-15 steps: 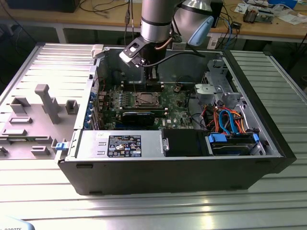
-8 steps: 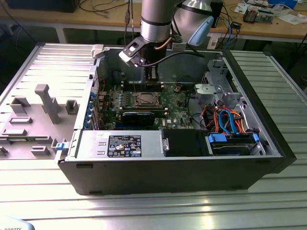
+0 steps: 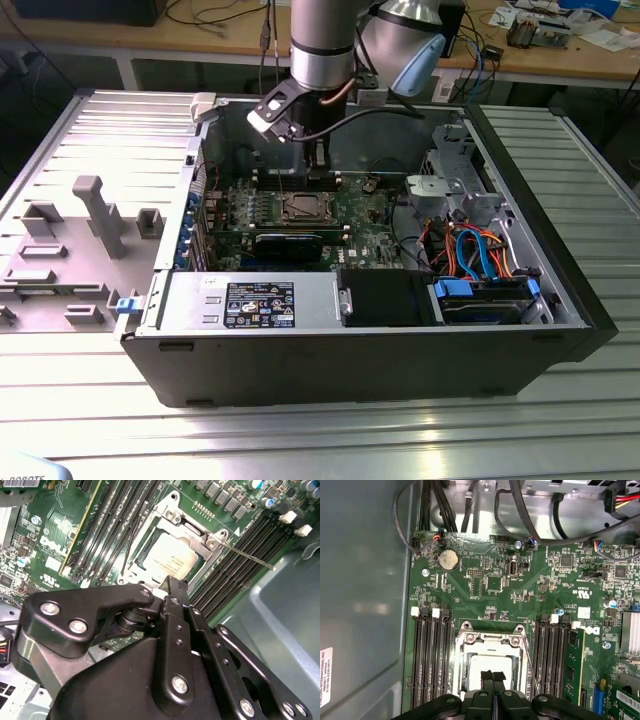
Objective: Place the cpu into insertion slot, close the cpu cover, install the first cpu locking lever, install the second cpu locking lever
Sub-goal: 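Install the first cpu locking lever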
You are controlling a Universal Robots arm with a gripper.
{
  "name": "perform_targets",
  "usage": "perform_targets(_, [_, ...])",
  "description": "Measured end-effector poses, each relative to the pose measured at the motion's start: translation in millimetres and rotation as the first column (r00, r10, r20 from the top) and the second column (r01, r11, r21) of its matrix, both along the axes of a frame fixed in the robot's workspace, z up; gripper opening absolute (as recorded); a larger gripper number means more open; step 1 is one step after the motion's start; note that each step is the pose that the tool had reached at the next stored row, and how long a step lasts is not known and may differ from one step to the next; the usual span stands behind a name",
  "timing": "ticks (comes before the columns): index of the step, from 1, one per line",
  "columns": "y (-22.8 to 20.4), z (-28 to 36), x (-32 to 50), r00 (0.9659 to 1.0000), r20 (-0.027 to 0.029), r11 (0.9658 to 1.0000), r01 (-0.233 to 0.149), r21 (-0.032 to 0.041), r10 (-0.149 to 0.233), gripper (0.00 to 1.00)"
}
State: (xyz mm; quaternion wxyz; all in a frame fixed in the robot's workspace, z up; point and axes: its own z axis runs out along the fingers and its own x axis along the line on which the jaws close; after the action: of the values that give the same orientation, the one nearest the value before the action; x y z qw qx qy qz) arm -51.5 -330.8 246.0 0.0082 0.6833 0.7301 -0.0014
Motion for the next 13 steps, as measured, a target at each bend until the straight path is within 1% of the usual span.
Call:
perform_targets(5, [0.1,-0.2,0.1,0.9997,0.0008,0.9997,0.024,0.0004,-0.024,0.11])
perform_targets(8, [0.1,1.2,0.0,0.9996,0.0006,0.9996,0.027,0.0002,-0.027,0.11])
perform_targets(10, [0.0,3.3,0.0,0.9996,0.0006,0.9996,0.028,0.0001,-0.028,0.11])
perform_targets(13, [0.1,9.3,0.0,0.9996,0.0007,0.9996,0.028,0.0002,-0.028,0.11])
